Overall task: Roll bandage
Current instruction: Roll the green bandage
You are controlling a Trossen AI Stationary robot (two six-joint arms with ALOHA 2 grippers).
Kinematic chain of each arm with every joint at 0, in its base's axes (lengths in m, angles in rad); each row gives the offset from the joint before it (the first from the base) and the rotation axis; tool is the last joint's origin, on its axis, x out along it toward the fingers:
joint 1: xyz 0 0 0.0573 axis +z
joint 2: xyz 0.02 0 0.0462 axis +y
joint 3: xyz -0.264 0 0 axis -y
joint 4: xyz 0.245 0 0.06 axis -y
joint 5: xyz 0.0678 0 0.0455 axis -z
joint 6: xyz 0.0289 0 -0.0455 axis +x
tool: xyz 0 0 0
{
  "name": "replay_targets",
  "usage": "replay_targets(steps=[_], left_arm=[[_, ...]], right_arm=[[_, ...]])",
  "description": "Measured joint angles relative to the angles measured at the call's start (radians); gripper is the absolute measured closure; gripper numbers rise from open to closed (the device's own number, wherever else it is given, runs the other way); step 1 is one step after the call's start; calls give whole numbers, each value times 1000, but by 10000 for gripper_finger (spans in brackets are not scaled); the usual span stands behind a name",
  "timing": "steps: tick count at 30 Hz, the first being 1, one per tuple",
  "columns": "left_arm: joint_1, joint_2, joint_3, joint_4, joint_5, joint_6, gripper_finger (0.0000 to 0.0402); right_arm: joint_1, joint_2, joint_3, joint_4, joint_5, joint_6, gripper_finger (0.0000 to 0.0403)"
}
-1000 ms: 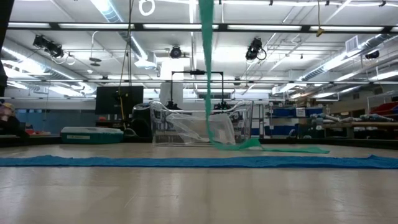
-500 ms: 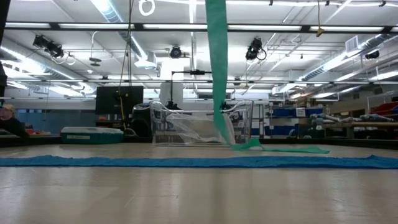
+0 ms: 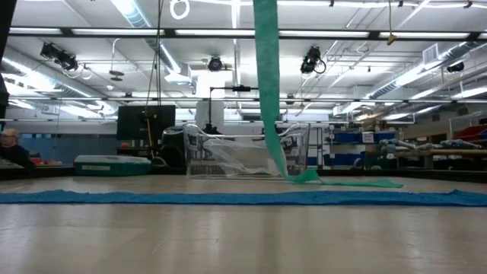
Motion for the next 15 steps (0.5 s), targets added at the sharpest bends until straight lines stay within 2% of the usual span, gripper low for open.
replay_targets(steps=[4,11,15], left_arm=[[0,1,-18,26,43,1,98],[0,2,-70,164,147,51,111],[0,1,-78,207,200,57,145]], right_arm=[[9,0,0,0,-3,4,403],[15,0,0,0,-3,4,403],[14,0,0,-3,-3,-3,403]])
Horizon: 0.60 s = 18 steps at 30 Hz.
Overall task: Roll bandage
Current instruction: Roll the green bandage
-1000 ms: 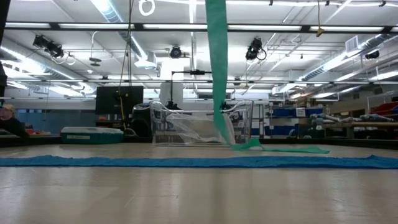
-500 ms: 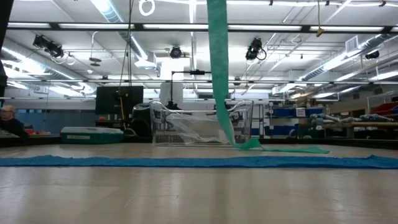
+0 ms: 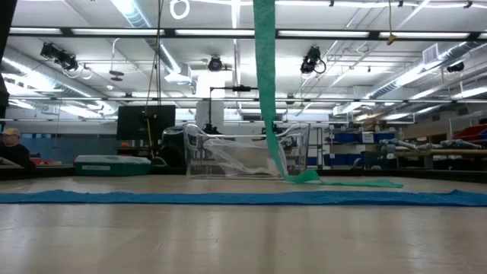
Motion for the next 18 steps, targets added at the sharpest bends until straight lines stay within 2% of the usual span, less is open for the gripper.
replay_targets(steps=[3,9,10,15,18], left_arm=[[-2,0,0,19,19,19,203],[6,-14,10,9,41,24,367],[7,-16,19,12,53,19,384],[21,-30,80,36,154,-1,390],[33,-34,129,36,158,4,390]], right_arm=[[0,-3,0,-15,1,-6,403],[-17,-15,0,-30,18,-54,403],[-22,-17,0,-49,19,-56,403],[-42,-26,0,-174,19,-49,403],[-46,-26,0,-224,-23,-49,403]])
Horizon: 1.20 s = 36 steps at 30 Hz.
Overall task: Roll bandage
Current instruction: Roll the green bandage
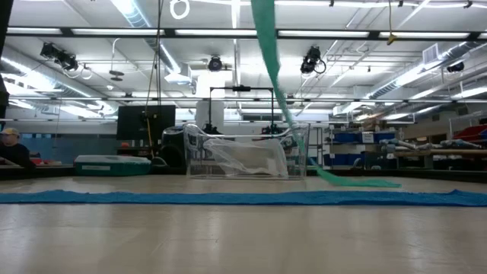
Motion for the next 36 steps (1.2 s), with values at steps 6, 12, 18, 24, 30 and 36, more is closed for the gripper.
replay_targets(steps=[6,12,18,24,30,36], left_arm=[[44,-2,52,-3,-21,21,391],[64,-2,52,-54,-12,-7,391],[65,0,52,-142,49,-4,390],[65,-4,51,-145,169,-52,381],[66,-7,42,-159,204,-66,379],[66,-7,6,-98,144,-108,379]], right_arm=[[0,0,0,-16,-163,9,403],[14,-4,0,-23,-412,62,403],[35,-10,0,-69,-504,102,403],[28,-66,0,-311,-351,100,403],[-12,-126,0,-323,-518,101,403],[-21,-133,0,-265,-693,236,403]])
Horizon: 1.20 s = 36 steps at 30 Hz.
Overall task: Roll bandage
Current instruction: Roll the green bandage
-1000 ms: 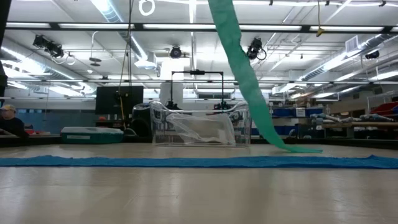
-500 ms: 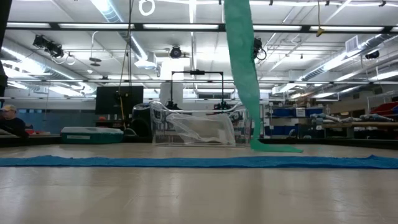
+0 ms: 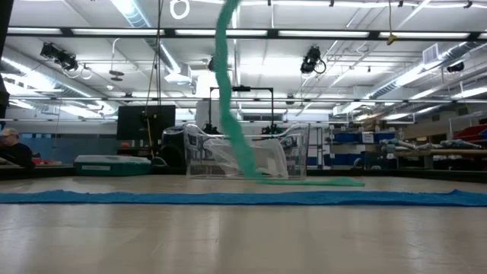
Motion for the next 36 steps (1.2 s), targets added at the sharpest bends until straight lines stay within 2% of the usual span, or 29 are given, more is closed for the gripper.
replay_targets(steps=[4,7,11,14,16,19,22,25,28,36], left_arm=[[0,0,-21,60,-13,-10,379],[0,1,-23,91,7,-14,378],[-22,1,-23,153,76,5,378],[-57,6,-23,154,78,68,378],[-80,9,-23,141,40,127,378],[-123,10,-23,147,-115,240,378],[-163,8,-23,149,-289,363,370],[-193,9,-23,145,-387,483,351],[-206,18,-22,130,-422,547,323],[-206,25,-22,43,-433,589,241]], right_arm=[[5,12,-1,43,-105,137,403],[15,13,0,61,-131,232,403],[6,10,0,113,-92,330,403],[-3,9,0,186,-31,336,403],[-10,9,0,223,11,327,403],[-35,10,0,224,64,342,403],[-54,26,-1,218,68,376,403],[-62,51,-2,222,57,403,403],[-64,81,-2,236,31,415,403],[-71,121,-3,291,9,416,403]])
